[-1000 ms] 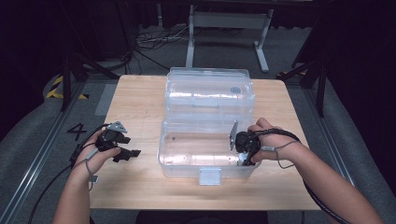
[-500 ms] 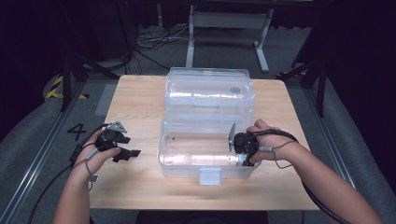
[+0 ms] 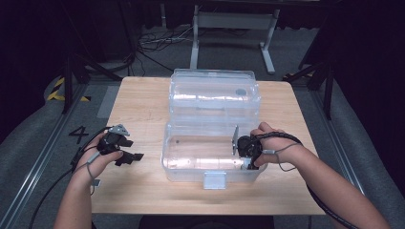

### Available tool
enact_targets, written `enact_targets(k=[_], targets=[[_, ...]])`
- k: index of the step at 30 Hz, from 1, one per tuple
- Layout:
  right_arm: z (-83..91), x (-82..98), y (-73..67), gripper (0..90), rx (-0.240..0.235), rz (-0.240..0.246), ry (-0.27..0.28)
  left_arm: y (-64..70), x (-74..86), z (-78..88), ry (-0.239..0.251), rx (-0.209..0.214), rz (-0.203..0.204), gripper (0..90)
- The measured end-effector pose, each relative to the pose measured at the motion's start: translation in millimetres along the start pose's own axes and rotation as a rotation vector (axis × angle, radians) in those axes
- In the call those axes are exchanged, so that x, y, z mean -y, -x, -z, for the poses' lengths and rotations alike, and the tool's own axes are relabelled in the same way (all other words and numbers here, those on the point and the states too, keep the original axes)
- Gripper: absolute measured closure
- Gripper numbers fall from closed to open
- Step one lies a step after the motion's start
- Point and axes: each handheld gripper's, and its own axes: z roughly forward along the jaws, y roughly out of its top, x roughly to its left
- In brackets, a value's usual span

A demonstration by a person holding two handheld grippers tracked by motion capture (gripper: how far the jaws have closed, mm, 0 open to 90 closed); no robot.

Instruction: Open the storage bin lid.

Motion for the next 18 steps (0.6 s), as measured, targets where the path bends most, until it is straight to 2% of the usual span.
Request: enact_targets(k=[10, 18], targets=[[0.6, 0.0, 0.6, 49.1, -0.004, 0.004, -0.006, 0.1, 0.1, 0.7, 0.003, -0.002, 0.000, 26.7], [3.2, 1.6, 0.9, 43.8, -0.003, 0.003, -0.003, 0.3, 0.0, 0.6, 0.003, 0.001, 0.000, 26.7]])
